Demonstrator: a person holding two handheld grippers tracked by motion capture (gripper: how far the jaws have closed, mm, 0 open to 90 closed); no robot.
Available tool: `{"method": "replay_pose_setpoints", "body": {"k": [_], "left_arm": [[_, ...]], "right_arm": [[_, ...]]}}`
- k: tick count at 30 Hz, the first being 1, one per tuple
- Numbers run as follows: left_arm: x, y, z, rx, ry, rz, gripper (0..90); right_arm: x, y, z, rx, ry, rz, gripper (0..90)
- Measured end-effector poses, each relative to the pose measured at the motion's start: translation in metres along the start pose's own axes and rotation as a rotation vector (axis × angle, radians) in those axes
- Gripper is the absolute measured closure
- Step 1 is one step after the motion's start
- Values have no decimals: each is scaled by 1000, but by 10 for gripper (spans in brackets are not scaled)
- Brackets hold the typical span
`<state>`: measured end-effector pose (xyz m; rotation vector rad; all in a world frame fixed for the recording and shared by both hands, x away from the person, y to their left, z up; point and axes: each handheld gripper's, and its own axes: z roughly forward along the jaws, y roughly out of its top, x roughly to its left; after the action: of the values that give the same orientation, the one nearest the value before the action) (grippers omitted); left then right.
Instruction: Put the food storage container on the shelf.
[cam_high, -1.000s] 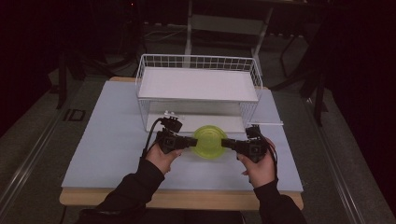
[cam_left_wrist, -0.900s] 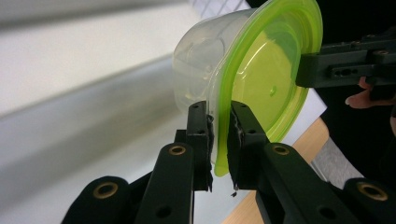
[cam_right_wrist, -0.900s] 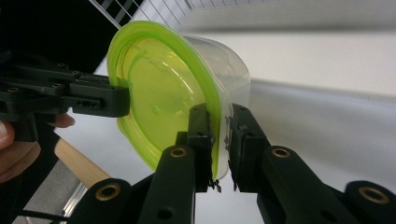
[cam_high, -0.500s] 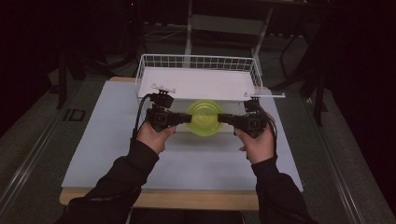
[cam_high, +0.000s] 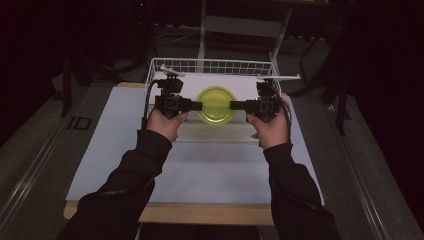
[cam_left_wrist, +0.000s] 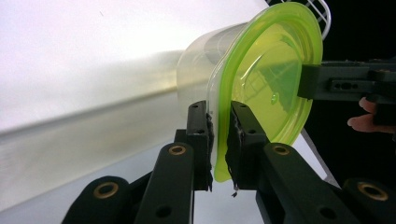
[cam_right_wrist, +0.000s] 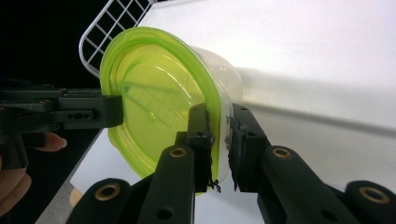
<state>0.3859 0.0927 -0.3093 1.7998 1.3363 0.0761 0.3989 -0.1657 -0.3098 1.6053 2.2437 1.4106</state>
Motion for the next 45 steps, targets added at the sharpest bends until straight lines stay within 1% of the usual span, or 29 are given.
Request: {"method": "replay_pose_setpoints", "body": {"k": [3,4,5,6,8,10,11,13,15,17,19,21,23,24,25,26,27,29,31,33,34,36,37,38,39,40,41,44,45], "left_arm": [[2,12,0,-2,17,-13,809],[2,16,0,-2,16,-18,809],[3,18,0,5,13,-19,809],[4,21,1,2,10,-30,809],[6,25,3,-1,15,-34,808],[9,29,5,11,26,-37,807],[11,30,6,10,25,-42,807],[14,33,7,12,10,-59,805],[15,37,8,24,5,-53,799],[16,40,9,15,20,-36,792],[17,42,12,3,19,-31,766],[20,44,13,-19,12,-42,767],[23,45,15,-12,-3,-56,767],[24,46,16,-10,-2,-55,767],[25,46,17,-7,-3,-56,766],[26,46,19,-11,-9,-62,751],[27,46,20,-13,-5,-66,723],[27,46,22,-20,10,-63,673],[27,47,22,-30,11,-62,656],[27,47,23,-28,20,-63,630],[27,46,24,-28,22,-63,609],[28,46,24,-33,30,-55,587],[28,47,23,-43,28,-44,561],[27,47,22,-50,41,-35,530],[28,48,21,-53,44,-37,517],[28,48,19,-54,43,-35,513],[28,48,18,-59,53,-35,513],[27,48,14,-73,64,-26,510],[27,47,12,-87,73,-13,505]], "right_arm": [[1,12,3,4,-8,9,799],[1,16,5,9,-5,19,798],[0,19,6,10,-4,27,798],[-1,22,6,9,-9,30,798],[0,28,8,10,-19,33,797],[1,32,10,20,-28,33,797],[1,35,12,36,-29,40,798],[-1,39,16,45,-30,53,797],[-3,44,18,61,-24,71,797],[-5,49,19,76,-20,80,791],[-6,52,23,78,-29,94,783],[-6,54,27,66,-41,84,773],[-9,57,30,55,-44,102,772],[-9,58,30,50,-49,107,771],[-9,59,32,49,-57,98,761],[-9,60,32,52,-63,97,727],[-10,61,34,52,-64,102,684],[-11,60,38,61,-62,93,642],[-11,60,40,47,-62,89,659],[-11,59,43,45,-41,105,642],[-11,59,44,43,-40,105,631],[-10,59,44,35,-37,109,601],[-10,60,44,31,-32,113,574],[-9,60,44,31,-29,107,564],[-8,60,43,31,-30,102,547],[-7,60,43,27,-32,93,531],[-6,60,41,20,-35,85,530],[-4,60,37,5,-25,83,512],[-3,60,35,0,-27,78,506]]}}
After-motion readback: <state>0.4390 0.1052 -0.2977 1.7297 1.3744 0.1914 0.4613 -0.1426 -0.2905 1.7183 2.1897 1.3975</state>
